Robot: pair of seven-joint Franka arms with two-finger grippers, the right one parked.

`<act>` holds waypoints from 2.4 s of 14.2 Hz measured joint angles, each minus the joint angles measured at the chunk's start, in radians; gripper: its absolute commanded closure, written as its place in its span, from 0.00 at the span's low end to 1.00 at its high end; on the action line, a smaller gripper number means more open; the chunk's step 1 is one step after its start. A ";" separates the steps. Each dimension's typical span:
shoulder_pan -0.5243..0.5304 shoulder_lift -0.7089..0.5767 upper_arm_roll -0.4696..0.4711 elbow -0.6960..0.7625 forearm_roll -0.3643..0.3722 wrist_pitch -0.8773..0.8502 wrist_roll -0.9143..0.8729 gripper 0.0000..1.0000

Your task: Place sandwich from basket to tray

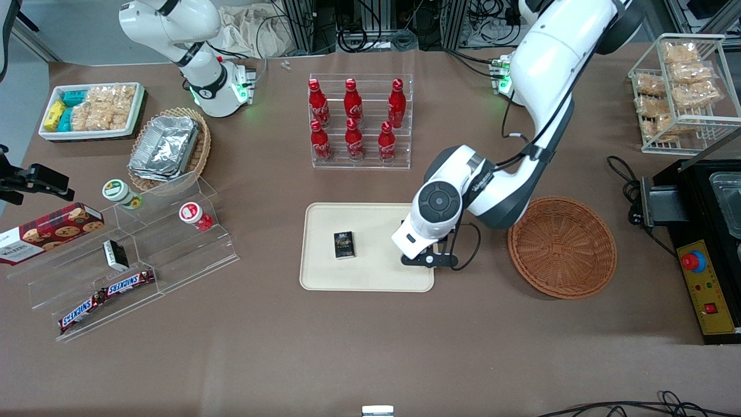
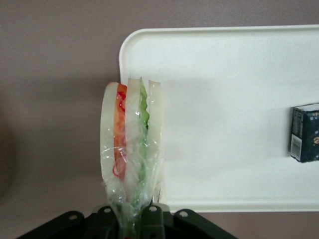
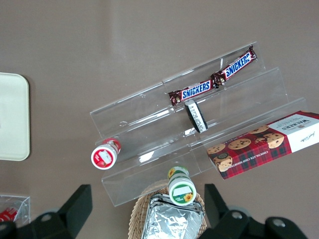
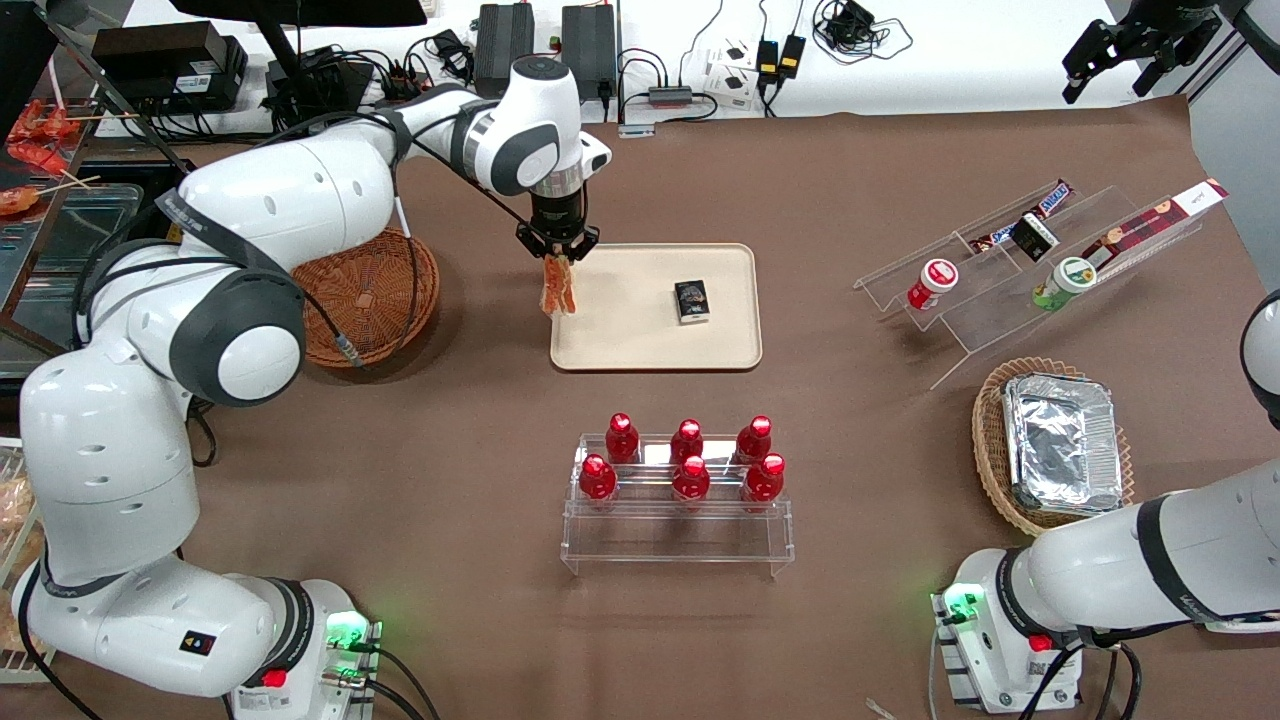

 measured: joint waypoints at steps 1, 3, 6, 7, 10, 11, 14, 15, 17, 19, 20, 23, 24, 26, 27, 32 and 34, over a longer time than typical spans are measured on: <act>-0.005 0.017 0.000 0.000 0.000 0.024 0.000 1.00; -0.015 0.045 0.000 0.000 0.000 0.064 0.000 1.00; -0.033 0.080 0.000 -0.001 0.001 0.095 0.000 0.86; -0.041 0.086 0.001 -0.001 0.001 0.099 0.000 0.55; -0.049 0.091 0.002 -0.001 0.001 0.100 0.000 0.00; -0.048 0.091 0.003 0.000 0.001 0.100 0.000 0.00; -0.044 0.077 0.007 0.007 0.002 0.090 0.001 0.00; -0.042 0.061 0.008 0.013 0.002 0.072 0.001 0.00; -0.035 0.000 0.014 0.024 0.002 0.000 0.002 0.00; -0.008 -0.085 0.017 0.016 0.002 -0.074 0.006 0.00; 0.011 -0.130 0.018 -0.008 0.002 -0.090 0.009 0.00; 0.067 -0.272 0.019 -0.136 0.002 -0.096 0.015 0.00; 0.080 -0.323 0.020 -0.181 0.002 -0.096 0.015 0.00; 0.113 -0.433 0.021 -0.269 0.002 -0.105 0.021 0.00; 0.133 -0.486 0.022 -0.304 0.002 -0.126 0.046 0.00; 0.314 -0.613 0.031 -0.317 -0.044 -0.237 0.313 0.00; 0.411 -0.615 0.034 -0.289 -0.089 -0.256 0.461 0.00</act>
